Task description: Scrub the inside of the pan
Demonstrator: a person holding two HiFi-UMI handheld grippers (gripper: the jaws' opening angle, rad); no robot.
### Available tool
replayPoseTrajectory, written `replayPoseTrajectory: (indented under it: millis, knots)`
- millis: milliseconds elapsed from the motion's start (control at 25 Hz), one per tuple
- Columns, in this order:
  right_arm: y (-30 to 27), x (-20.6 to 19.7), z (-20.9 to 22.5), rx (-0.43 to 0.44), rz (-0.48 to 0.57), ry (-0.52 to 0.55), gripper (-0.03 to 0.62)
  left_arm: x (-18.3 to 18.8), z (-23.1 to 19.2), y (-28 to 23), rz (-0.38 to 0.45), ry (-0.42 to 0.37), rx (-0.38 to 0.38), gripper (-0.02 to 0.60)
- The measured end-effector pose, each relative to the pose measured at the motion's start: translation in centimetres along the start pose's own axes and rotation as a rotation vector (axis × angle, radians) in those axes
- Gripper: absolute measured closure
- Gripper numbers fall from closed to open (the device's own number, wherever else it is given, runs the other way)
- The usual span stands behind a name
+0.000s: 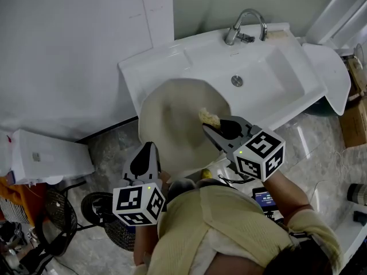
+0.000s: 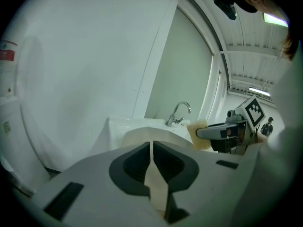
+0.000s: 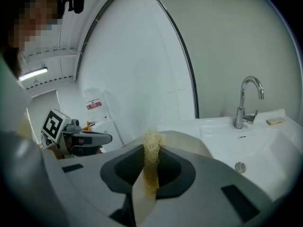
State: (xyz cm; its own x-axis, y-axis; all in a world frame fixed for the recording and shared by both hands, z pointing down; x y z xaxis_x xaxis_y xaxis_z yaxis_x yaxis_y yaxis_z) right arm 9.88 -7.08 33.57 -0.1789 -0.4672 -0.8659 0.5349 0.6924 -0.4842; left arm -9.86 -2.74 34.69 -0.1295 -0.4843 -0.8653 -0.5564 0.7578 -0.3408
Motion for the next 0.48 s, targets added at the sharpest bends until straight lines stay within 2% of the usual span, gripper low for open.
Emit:
replayPoseTrajectory:
  millis: [480]
  knots:
    - [-0.28,-0.19,0.24,-0.003,-0.009,-0.006,0.52,0.09,0.23,-0.3,-0.005,-0.033,-0.017,0.508]
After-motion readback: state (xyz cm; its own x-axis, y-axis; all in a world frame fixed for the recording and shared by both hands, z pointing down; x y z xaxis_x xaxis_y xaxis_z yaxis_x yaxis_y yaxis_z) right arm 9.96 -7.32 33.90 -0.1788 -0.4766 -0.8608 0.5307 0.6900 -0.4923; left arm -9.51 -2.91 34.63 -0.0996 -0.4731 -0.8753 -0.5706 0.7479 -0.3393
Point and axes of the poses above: the fingertips, and each gripper's own axes: y backward along the fingers, z to its right, x out of its top, the point moved 5 cm from there along y, backward along the fingers, and after that the axes turned 12 degrees about -x, right-handed, at the moved point
